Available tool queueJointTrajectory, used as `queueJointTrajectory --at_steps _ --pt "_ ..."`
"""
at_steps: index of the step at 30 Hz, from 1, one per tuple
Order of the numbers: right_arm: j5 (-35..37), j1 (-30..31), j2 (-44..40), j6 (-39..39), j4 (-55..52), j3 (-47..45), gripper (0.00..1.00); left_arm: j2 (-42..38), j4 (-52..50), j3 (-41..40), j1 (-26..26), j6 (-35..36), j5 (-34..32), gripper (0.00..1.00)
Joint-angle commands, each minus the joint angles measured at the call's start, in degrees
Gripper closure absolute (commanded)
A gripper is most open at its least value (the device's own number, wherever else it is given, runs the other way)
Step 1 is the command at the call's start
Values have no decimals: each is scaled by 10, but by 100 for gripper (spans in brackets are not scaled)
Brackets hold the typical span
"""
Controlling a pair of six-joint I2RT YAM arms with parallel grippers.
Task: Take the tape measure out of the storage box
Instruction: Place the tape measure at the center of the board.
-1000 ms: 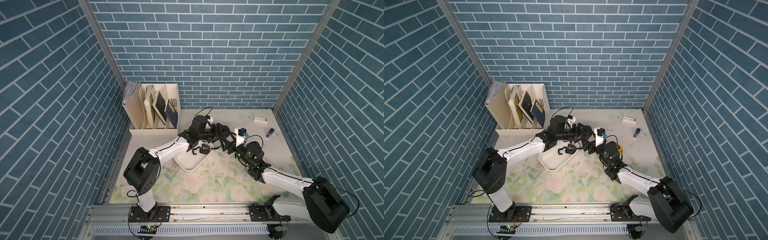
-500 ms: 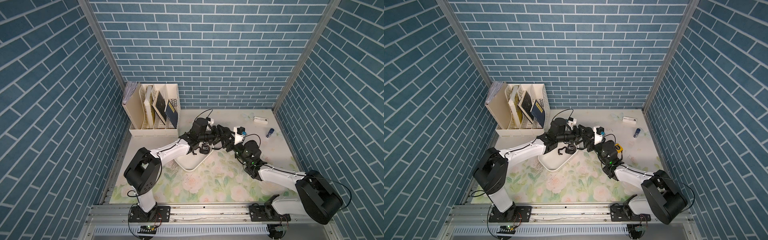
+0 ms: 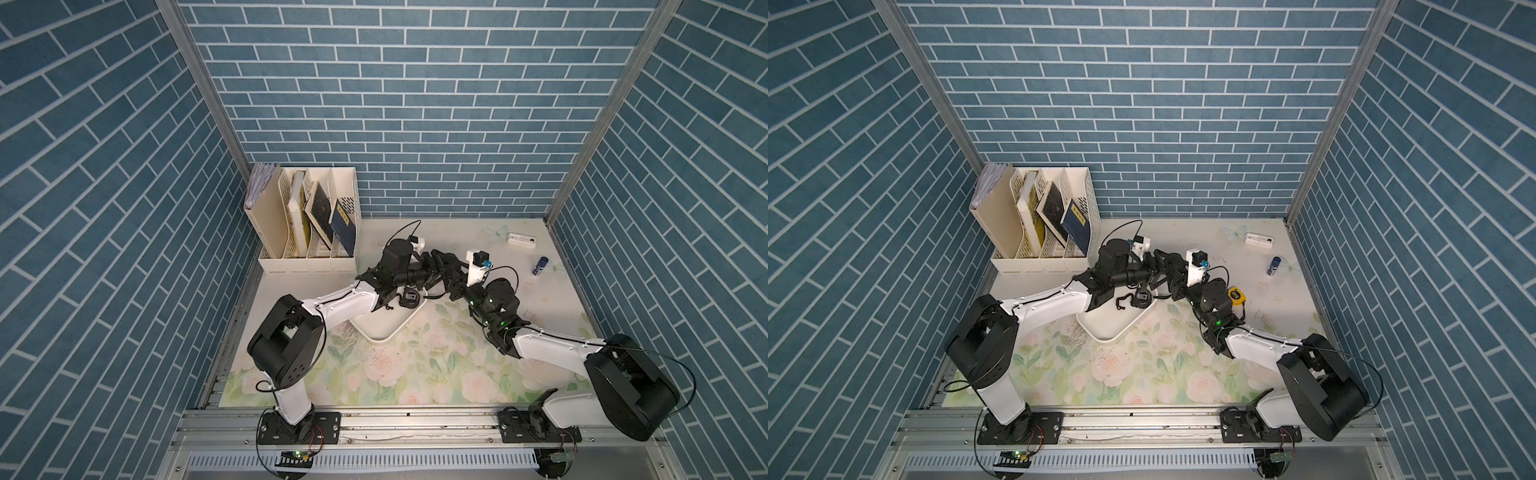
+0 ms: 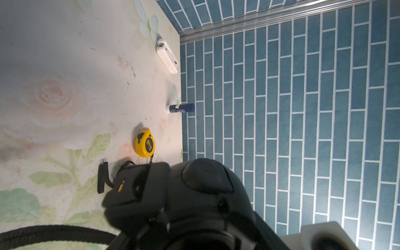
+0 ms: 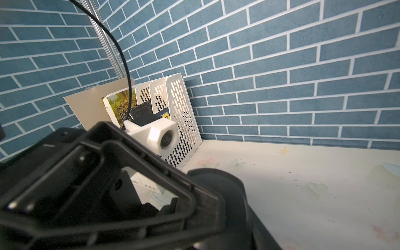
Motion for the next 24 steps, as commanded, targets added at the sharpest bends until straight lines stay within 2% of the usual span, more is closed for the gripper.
queueJointTrajectory --at_steps 1,2,3,7,12,17,21,24 --pt "0 3 2 -19 8 22 93 -27 44 1 -6 2 23 75" --pt "0 2 0 -19 5 21 99 -29 41 1 -6 4 22 66" --pt "1 2 -2 -17 2 22 100 -29 38 3 -6 7 22 59" --pt "7 3 -11 -15 -11 23 100 -31 40 3 -5 9 21 43" --pt "7 3 -24 -16 -19 21 100 -30 41 4 -4 11 22 19" --pt "6 3 -31 -17 -19 19 100 -26 39 6 -3 11 25 6" --pt "12 3 -38 -20 -27 21 100 -29 28 8 -1 13 24 2" --pt "44 4 -54 -38 -57 23 100 -33 -9 14 3 28 17 1"
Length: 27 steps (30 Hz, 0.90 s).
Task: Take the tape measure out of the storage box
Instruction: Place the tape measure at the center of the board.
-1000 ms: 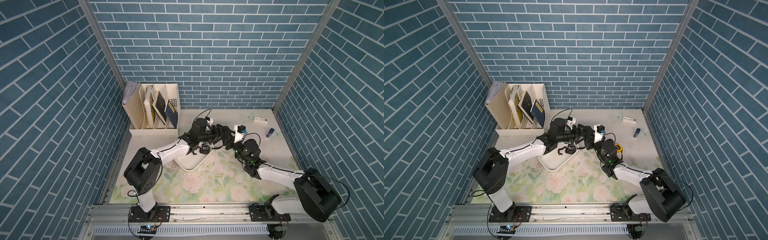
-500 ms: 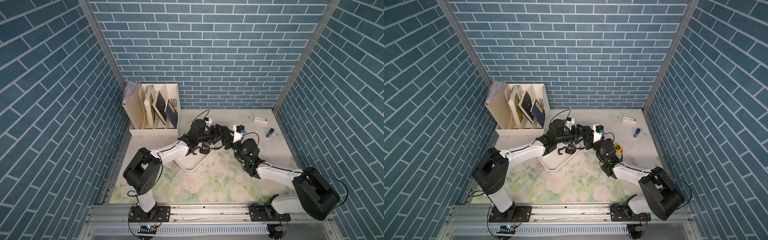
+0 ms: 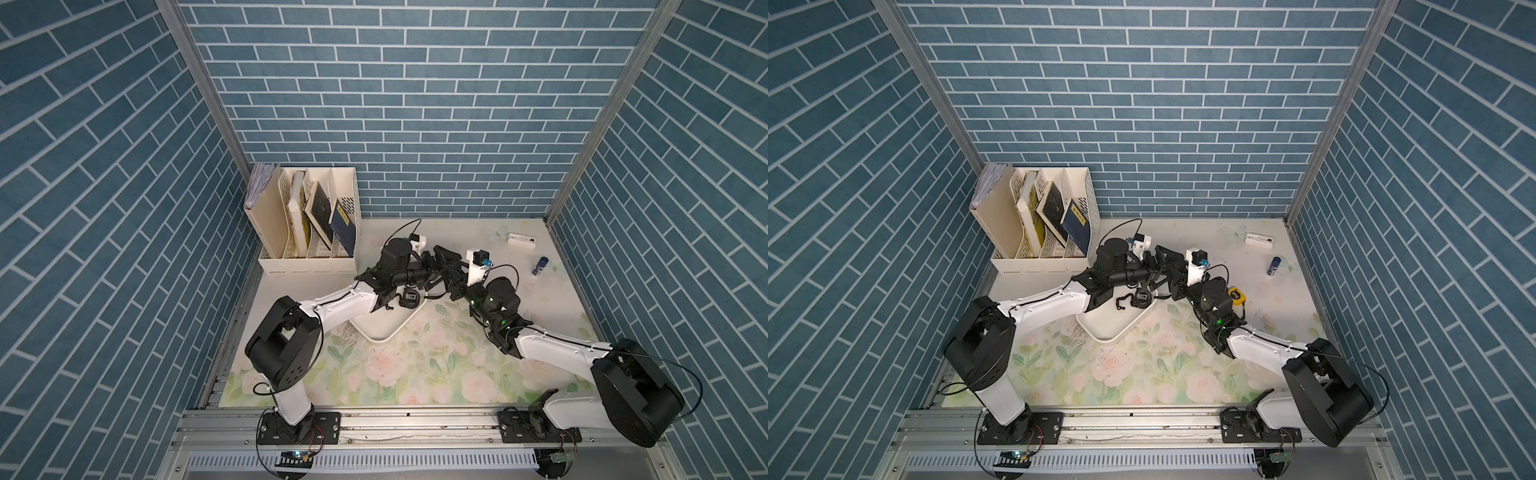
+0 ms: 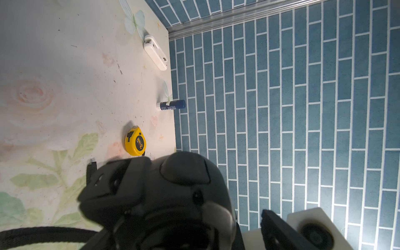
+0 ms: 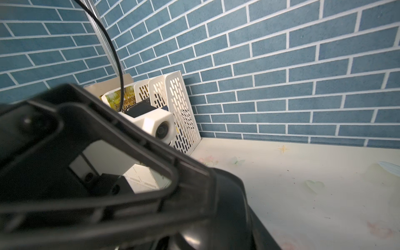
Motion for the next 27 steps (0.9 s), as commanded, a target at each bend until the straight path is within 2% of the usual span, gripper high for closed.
queueJointTrajectory --at_steps 1,6,10,14,19,23,27 --pt "48 3 -37 -42 -23 17 100 -25 -49 24 6 36 -2 1" --pt "151 3 -54 -99 -135 35 100 -43 -226 79 28 133 -64 0" --pt "246 2 -12 -140 -239 85 100 -67 -340 108 61 186 -136 0" --pt "335 3 79 -153 -341 175 100 -103 -383 106 90 205 -187 0" --pt "450 5 212 -147 -445 297 100 -136 -423 117 101 229 -239 0" --pt "561 10 310 -124 -528 384 100 -149 -425 106 103 231 -248 0" --pt "642 8 376 -79 -608 445 100 -151 -426 98 107 230 -246 0"
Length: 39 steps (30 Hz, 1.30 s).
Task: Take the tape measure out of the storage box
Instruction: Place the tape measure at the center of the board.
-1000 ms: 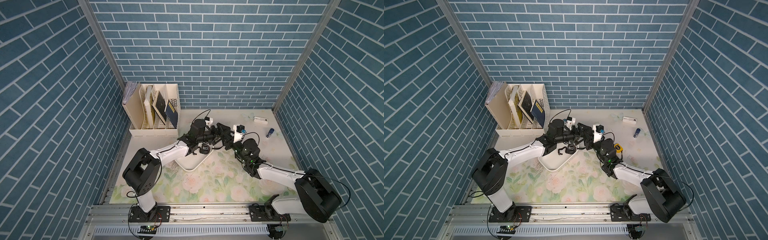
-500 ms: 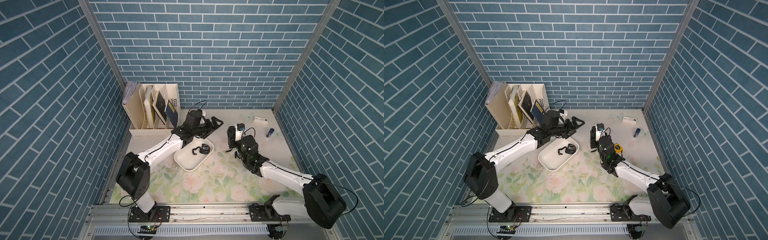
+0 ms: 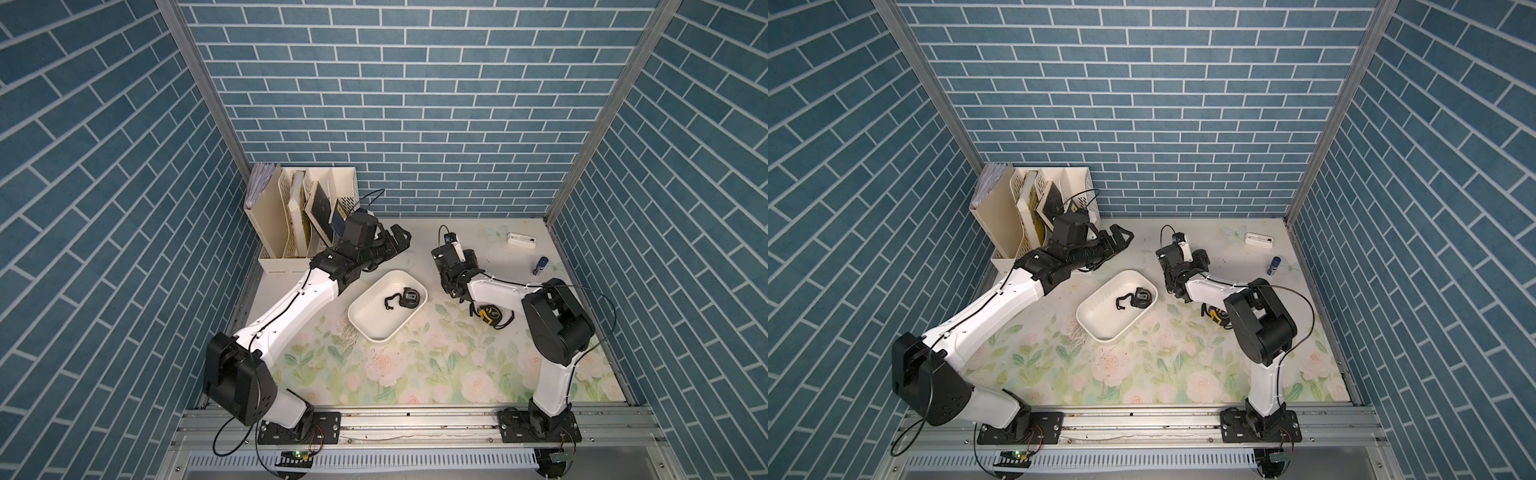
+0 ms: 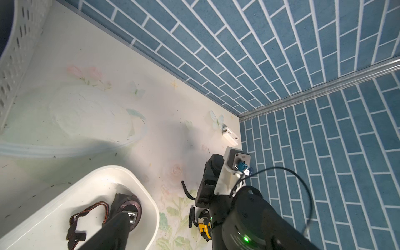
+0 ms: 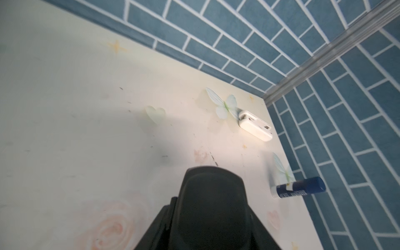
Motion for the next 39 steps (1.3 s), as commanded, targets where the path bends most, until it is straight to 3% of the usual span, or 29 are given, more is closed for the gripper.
queueJointTrajectory --at_steps 1,9,28,37,39 --pt "132 2 36 53 -105 54 100 -6 -20 -7 5 15 -13 0" --pt "117 -21 87 140 -221 99 100 -9 -20 -14 10 15 -12 0" --pt "-47 -54 101 152 -232 73 100 11 -34 3 12 20 -2 0" --pt "-67 -56 125 151 -258 72 100 16 -33 2 12 25 8 0" --pt "-61 -55 127 151 -258 68 96 16 -31 1 12 25 11 0"
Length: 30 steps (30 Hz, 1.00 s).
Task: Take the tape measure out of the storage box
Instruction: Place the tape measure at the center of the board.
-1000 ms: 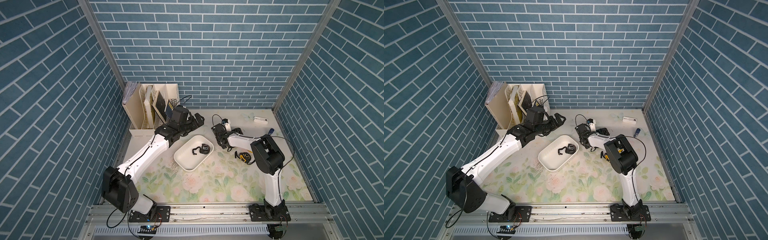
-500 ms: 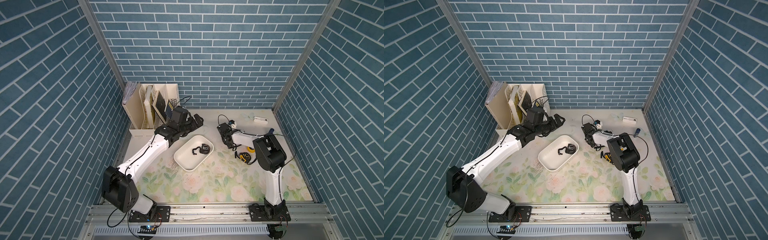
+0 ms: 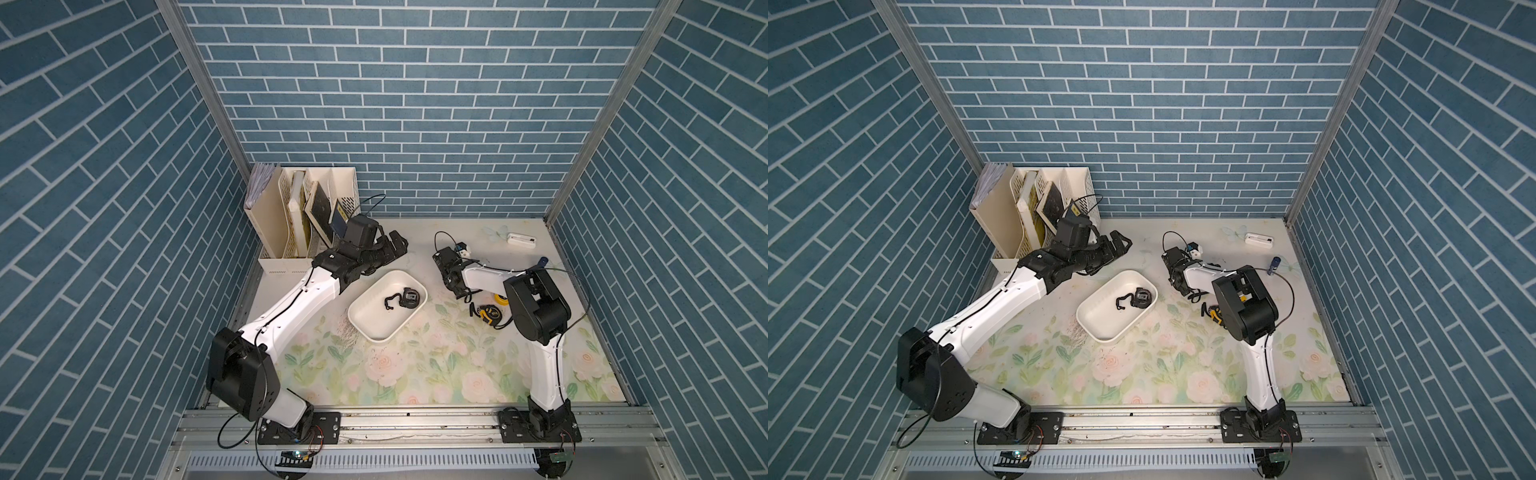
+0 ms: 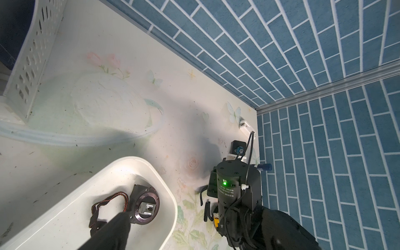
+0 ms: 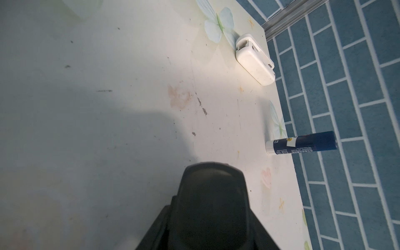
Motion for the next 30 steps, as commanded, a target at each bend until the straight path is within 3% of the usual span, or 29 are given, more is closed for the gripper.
queueJointTrajectory --at_steps 1,18,30 --pt "-40 -2 35 25 -45 -9 94 4 -4 11 3 12 7 0" --pt "-11 12 24 26 -53 -18 53 7 -5 10 3 10 14 0" --pt "-16 24 27 33 -67 -21 38 7 -5 9 3 10 13 0"
